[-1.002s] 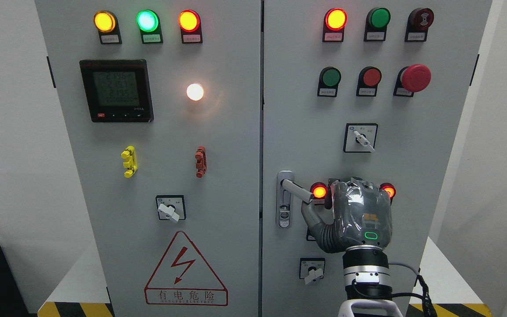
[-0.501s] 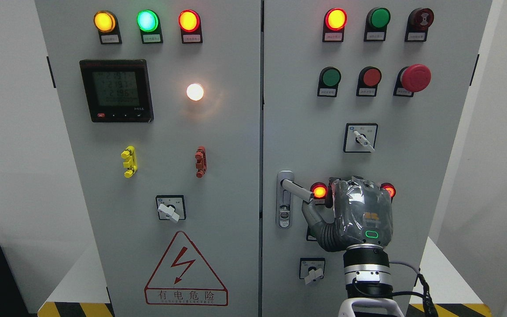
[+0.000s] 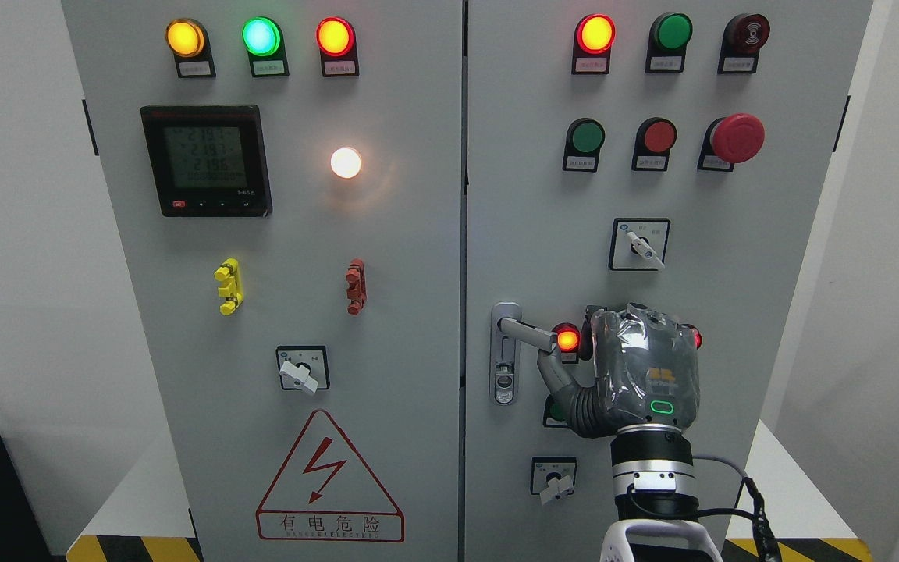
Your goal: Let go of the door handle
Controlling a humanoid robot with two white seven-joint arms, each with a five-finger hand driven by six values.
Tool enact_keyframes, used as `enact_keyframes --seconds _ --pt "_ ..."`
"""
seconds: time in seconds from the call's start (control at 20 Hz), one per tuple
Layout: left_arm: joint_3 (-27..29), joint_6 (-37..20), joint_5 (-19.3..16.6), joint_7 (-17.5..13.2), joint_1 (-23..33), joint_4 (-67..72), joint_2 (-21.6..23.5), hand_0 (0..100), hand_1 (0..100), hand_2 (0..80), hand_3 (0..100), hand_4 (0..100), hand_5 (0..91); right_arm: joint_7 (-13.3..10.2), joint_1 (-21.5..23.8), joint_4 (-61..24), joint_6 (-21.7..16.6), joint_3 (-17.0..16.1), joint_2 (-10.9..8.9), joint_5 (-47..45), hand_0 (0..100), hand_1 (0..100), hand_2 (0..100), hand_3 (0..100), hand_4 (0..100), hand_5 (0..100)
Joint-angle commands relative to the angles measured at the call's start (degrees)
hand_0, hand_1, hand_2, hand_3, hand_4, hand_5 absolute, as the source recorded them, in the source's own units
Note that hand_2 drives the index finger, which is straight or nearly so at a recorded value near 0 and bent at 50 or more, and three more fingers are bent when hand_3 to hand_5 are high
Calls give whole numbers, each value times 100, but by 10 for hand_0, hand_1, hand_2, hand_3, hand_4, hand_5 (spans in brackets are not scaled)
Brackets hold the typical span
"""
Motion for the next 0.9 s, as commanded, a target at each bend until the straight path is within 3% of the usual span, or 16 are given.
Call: enact_keyframes --seconds 0.0,0.55,0.85 --pt "0 -4 0 1 0 0 0 0 0 46 107 3 0 -1 -33 6 -6 -39 7 0 450 395 752 959 742 693" --pt "0 4 0 1 0 0 0 0 0 46 106 3 0 -36 160 -90 -49 23 7 -114 455 397 750 958 740 692" --pt "0 4 0 1 0 0 0 0 0 46 106 3 0 -98 494 -327 -146 49 -2 -114 467 399 751 954 735 690"
